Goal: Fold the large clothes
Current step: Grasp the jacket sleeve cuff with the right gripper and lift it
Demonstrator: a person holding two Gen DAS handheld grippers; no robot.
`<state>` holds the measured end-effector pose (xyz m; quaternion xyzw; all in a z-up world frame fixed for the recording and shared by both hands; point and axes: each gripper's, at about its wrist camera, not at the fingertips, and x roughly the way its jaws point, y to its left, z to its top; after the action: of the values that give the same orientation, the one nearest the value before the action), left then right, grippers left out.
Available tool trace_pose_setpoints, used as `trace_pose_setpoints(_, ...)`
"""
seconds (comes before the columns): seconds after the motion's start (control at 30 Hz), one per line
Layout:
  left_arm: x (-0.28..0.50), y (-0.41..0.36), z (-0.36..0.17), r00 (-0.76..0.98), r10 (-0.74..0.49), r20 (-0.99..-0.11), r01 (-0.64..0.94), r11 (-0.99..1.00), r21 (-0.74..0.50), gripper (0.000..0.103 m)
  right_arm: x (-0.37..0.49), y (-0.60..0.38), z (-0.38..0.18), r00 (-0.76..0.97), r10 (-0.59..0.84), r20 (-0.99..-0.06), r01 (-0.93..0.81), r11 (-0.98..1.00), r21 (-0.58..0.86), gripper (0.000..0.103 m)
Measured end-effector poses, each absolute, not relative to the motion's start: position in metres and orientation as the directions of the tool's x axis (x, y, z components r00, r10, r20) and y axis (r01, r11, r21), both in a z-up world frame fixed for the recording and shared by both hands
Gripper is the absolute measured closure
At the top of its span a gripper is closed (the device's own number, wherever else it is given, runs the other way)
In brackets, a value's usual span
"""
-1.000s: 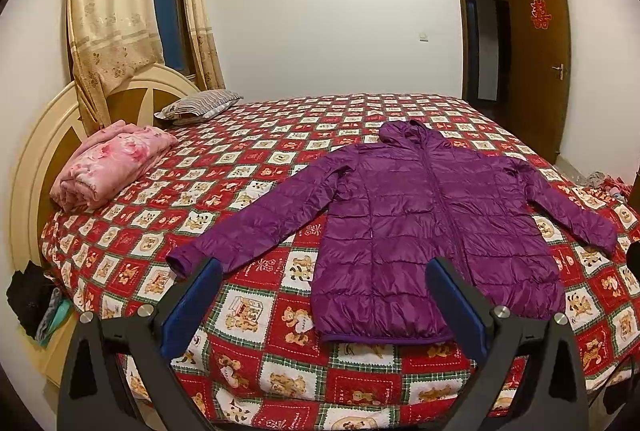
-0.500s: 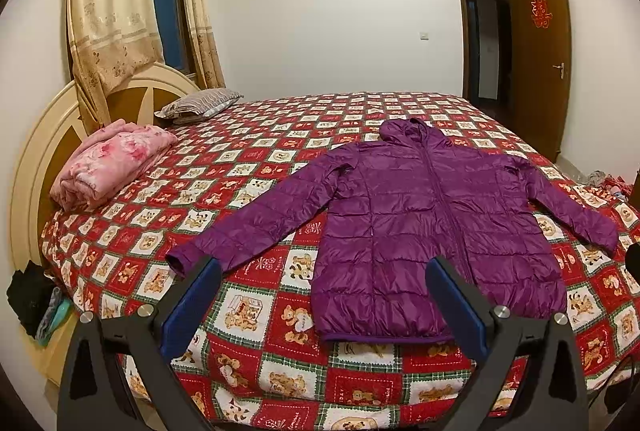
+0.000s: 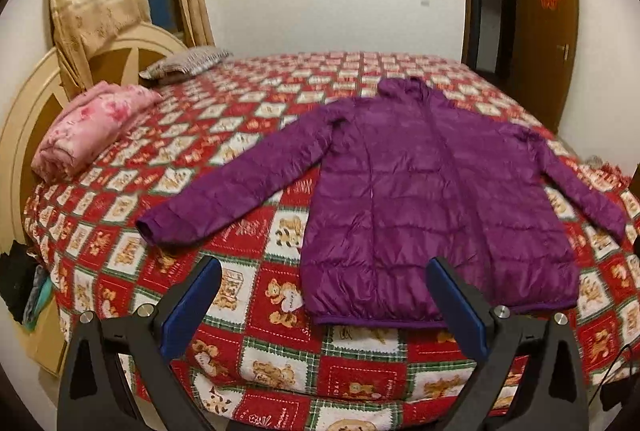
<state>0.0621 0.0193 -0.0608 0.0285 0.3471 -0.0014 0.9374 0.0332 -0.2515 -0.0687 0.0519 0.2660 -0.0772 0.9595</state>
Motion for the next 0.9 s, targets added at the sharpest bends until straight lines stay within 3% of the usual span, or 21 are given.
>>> trace_pose_setpoints(0.3, 0.145, -0.009, -0.074, 0.739, 0.016, -0.673, 0.124, 0.979, 0.159, 0.001, 0.086, -0.406, -0.111, 0.671, -0.322, -0.667, 0.537, 0.832, 0.139, 0.000)
trace_pose_setpoints(0.47, 0.192, -0.019, -0.080, 0.735, 0.053, -0.676, 0.143, 0.962, 0.231, 0.001, 0.112, -0.479, -0.135, 0.554, -0.342, -0.759, 0.654, 0.743, 0.142, 0.012)
trace_pose_setpoints(0.63, 0.237, -0.018, -0.090, 0.724, 0.101, -0.683, 0.109, 0.960, 0.258, 0.001, 0.134, -0.499, -0.154, 0.506, -0.311, -0.804, 0.662, 0.738, 0.131, 0.023)
trace_pose_setpoints(0.7, 0.252, -0.016, -0.094, 0.730, 0.128, -0.672, 0.088, 0.957, 0.277, 0.001, 0.142, -0.500, -0.163, 0.493, -0.296, -0.818, 0.644, 0.757, 0.114, 0.039)
trace_pose_setpoints(0.73, 0.259, -0.015, -0.095, 0.729, 0.142, -0.669, 0.078, 0.955, 0.287, 0.001, 0.143, -0.502, -0.164, 0.498, -0.307, -0.811, 0.643, 0.758, 0.108, 0.040)
trace_pose_setpoints(0.77, 0.266, -0.012, -0.096, 0.728, 0.150, -0.669, 0.069, 0.955, 0.290, 0.001, 0.141, -0.503, -0.160, 0.506, -0.325, -0.799, 0.642, 0.761, 0.097, 0.052)
trace_pose_setpoints(0.8, 0.274, -0.007, -0.097, 0.727, 0.165, -0.667, 0.054, 0.954, 0.295, 0.001, 0.141, -0.506, -0.157, 0.509, -0.329, -0.795, 0.636, 0.766, 0.090, 0.075)
trace_pose_setpoints(0.9, 0.291, 0.007, -0.099, 0.724, 0.201, -0.660, 0.018, 0.951, 0.310, 0.001, 0.143, -0.518, -0.147, 0.508, -0.352, -0.786, 0.640, 0.765, 0.071, 0.085)
